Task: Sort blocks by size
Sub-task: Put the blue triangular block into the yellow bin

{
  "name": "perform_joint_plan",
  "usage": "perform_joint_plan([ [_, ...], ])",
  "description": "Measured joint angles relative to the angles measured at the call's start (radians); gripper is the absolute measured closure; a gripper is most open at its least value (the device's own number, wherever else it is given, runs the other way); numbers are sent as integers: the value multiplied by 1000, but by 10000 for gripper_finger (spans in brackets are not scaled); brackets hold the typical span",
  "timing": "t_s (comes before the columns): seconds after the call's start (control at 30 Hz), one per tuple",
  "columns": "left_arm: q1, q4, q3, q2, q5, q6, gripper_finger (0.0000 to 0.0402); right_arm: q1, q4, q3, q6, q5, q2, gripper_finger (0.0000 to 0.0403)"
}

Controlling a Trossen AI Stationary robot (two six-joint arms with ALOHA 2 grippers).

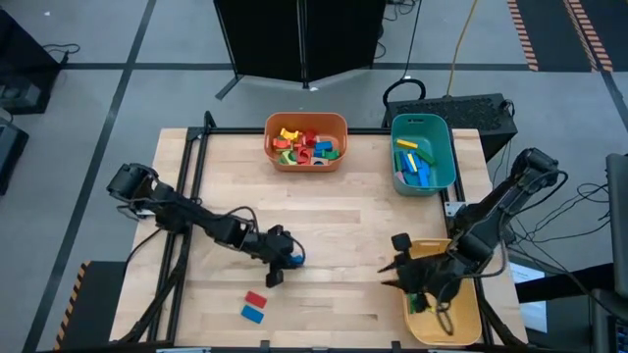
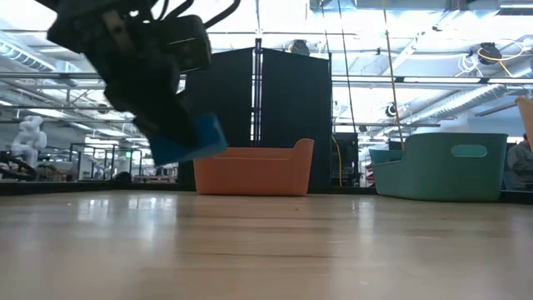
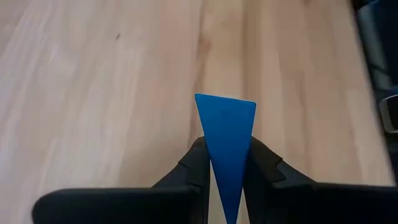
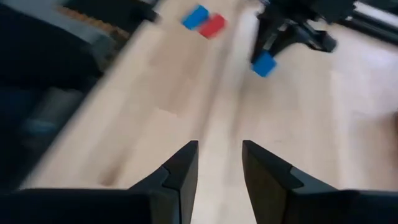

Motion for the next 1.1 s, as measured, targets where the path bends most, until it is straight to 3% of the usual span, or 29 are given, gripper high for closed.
perform_joint_plan([
  [0.43, 110, 144, 0, 0, 179, 24, 353, -169, 86, -1, -211, 24, 201, 293],
  [0.83, 160, 168, 0, 0, 259, 24, 353, -282, 231, -2, -440, 18, 357, 293],
  [1.1, 195, 221, 0, 0, 350, 25, 353, -335, 426, -2, -579, 18, 422, 293],
])
